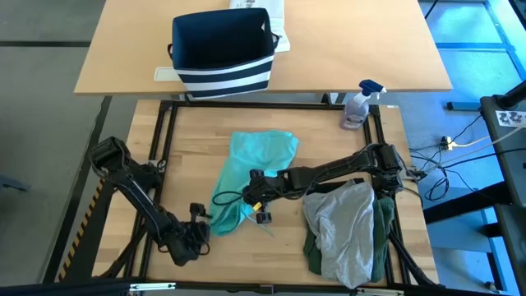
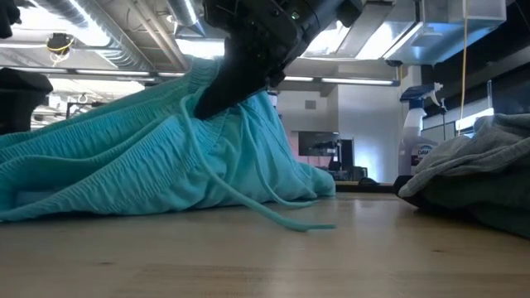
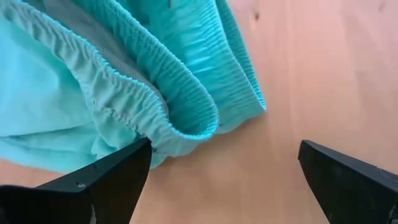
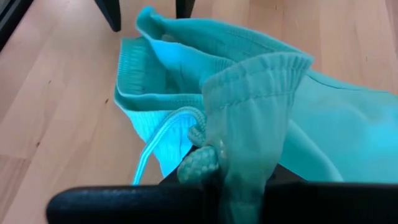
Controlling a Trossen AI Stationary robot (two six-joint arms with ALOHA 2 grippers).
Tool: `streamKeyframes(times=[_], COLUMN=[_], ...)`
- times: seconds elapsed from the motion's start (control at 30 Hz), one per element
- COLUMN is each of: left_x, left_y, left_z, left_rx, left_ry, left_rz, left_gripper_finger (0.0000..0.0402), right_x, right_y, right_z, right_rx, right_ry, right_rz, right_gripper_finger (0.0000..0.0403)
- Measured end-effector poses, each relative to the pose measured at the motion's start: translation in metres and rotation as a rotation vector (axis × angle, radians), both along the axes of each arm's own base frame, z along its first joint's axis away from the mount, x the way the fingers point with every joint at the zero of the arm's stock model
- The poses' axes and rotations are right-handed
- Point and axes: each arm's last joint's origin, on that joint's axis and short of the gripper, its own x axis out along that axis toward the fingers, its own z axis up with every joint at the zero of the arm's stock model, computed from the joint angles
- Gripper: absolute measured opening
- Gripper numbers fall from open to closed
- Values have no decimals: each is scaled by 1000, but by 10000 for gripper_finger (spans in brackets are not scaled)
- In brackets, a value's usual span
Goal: Fold Laundry from Bin
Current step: Fold the blue shorts
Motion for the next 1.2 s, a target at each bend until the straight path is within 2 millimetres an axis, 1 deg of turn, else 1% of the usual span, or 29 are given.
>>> streamKeyframes(times=[0.13,0.33,0.47,0.6,0.67,0.73,0.8,0.83,0.9,0.93,1.0,1.1,1.13,1.2], left_x=[3,16,27,31,31,31,31,32,31,31,31,32,32,35], left_y=[2,15,16,13,13,12,12,12,12,12,11,9,8,7], left_z=[0,-4,-9,-13,-14,-14,-14,-14,-14,-14,-13,-6,-2,8], left_rx=[10,99,123,142,149,155,153,151,134,120,96,73,61,25], left_ry=[-21,-82,-79,-90,-99,-107,-108,-105,-92,-82,-63,-67,-78,-113], left_rz=[24,104,43,-5,-3,-2,0,-1,-5,-5,-13,-18,-17,-6], left_gripper_finger=[397,397,397,396,391,377,349,329,276,244,170,49,28,22], right_x=[0,0,0,0,-1,-2,-3,-3,-7,-8,-11,-17,-19,-25], right_y=[0,0,0,0,0,0,0,0,-1,-1,-1,-1,-1,1], right_z=[0,1,1,1,0,-1,-2,-2,1,3,13,24,26,30], right_rx=[1,1,1,1,0,-2,-4,0,5,5,11,24,26,27], right_ry=[0,-2,-2,0,9,22,36,45,63,62,43,44,61,87], right_rz=[1,1,1,1,1,1,2,7,14,15,19,31,35,42], right_gripper_finger=[25,25,25,25,25,25,25,25,25,25,25,25,25,25])
